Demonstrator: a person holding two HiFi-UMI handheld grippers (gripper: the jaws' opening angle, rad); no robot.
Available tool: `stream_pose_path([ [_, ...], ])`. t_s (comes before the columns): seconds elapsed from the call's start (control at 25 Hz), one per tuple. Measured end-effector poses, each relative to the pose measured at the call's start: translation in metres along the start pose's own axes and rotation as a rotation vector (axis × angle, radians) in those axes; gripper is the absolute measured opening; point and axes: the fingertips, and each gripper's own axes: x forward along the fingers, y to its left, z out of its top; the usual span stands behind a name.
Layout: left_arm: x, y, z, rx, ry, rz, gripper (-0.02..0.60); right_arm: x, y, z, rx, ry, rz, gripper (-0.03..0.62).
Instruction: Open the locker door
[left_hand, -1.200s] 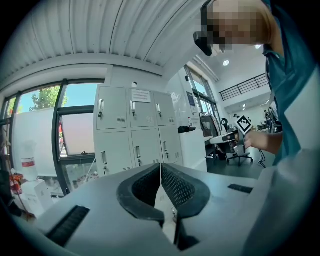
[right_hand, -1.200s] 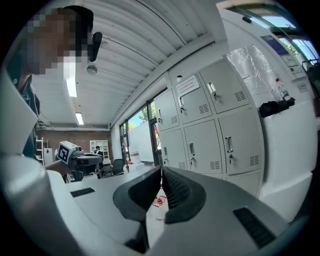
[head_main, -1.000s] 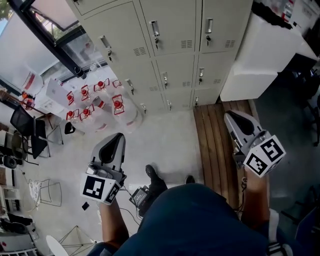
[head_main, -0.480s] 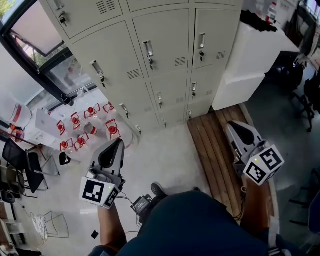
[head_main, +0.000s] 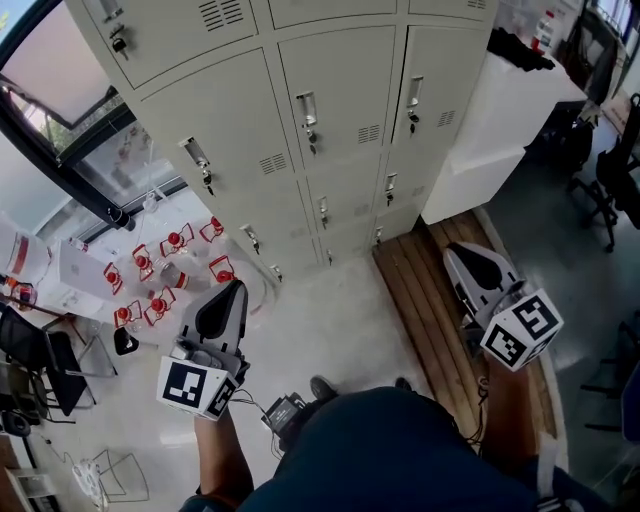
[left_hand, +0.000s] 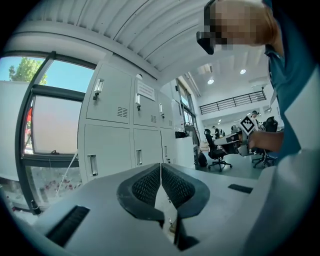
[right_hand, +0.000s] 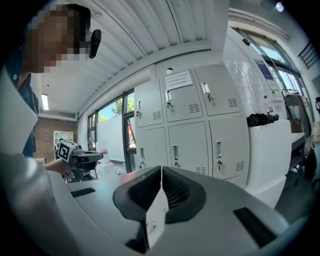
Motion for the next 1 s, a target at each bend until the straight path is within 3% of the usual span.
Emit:
stream_pose_path([
  [0.2,-0.014,0.053,-0.007,0.006,-0.005,0.011,0.021,0.045,0.027,0.012,-0.029,0.007,0.000,0.037],
  [0.52,-0.063,0.133,-0.035,-0.046,-0.008,0.059,0.021,0.129,0.090,0.040,-0.118,-0.005,0.033,0.037],
  [0.76,-0.081,0.184,-0.041,-0.056,-0.040,0.086,0.021,0.208,0.134,0.077,-0.187,-0.014,0.120,0.037],
  [1.0,-0.088,0.208,-0.048,-0.028,0.006,0.195,0.021,0.255,0.140,0.083,-0.186,-0.009,0.217,0.037],
])
